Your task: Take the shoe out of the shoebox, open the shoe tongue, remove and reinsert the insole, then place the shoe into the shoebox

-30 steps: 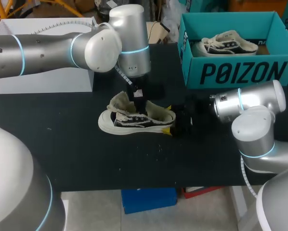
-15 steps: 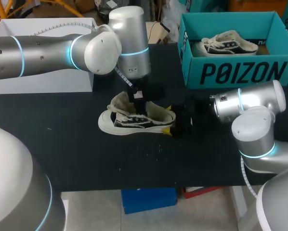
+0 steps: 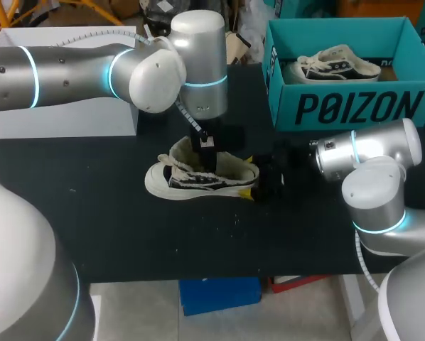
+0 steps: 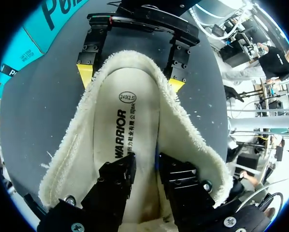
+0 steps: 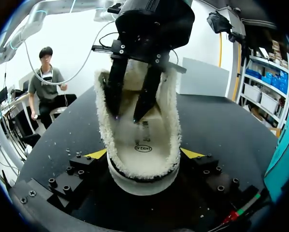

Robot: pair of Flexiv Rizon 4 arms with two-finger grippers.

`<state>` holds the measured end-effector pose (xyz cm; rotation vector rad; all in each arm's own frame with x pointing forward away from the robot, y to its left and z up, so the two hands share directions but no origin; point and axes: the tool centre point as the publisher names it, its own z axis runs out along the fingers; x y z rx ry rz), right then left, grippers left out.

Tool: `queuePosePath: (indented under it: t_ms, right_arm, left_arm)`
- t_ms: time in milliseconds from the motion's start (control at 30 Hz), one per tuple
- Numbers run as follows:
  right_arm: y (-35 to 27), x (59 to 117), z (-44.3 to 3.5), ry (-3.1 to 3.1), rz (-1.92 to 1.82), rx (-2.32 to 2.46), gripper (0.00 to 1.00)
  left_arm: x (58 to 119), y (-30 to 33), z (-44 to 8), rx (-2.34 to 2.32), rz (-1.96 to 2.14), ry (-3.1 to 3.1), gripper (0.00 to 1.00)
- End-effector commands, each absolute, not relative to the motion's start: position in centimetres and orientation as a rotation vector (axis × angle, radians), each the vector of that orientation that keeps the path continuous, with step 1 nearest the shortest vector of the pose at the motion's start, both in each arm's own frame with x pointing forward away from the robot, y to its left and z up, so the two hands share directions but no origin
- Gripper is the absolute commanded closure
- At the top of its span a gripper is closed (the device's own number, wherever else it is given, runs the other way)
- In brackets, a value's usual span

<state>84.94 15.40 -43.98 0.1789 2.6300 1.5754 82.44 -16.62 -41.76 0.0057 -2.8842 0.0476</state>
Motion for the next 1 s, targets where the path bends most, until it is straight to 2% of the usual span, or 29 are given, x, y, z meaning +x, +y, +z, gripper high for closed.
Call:
queuePosePath:
  t_ms: [33, 533, 1000]
  right_arm:
    - [15.3, 85.1, -44.0, 2.632, 1.572, 0.183, 1.0]
    - [15.3, 85.1, -44.0, 2.632, 1.572, 0.183, 1.0]
    - [15.3, 85.1, -44.0, 2.632, 1.572, 0.183, 1.0]
  left_arm:
    - [81.7, -16.9, -42.6, 0.039, -0.066, -2.978, 0.69]
    - [82.1, -14.7, -44.4, 0.173, -0.471, -3.382, 0.67]
    - [84.3, -11.9, -45.0, 0.21, -0.28, -3.65, 0.7]
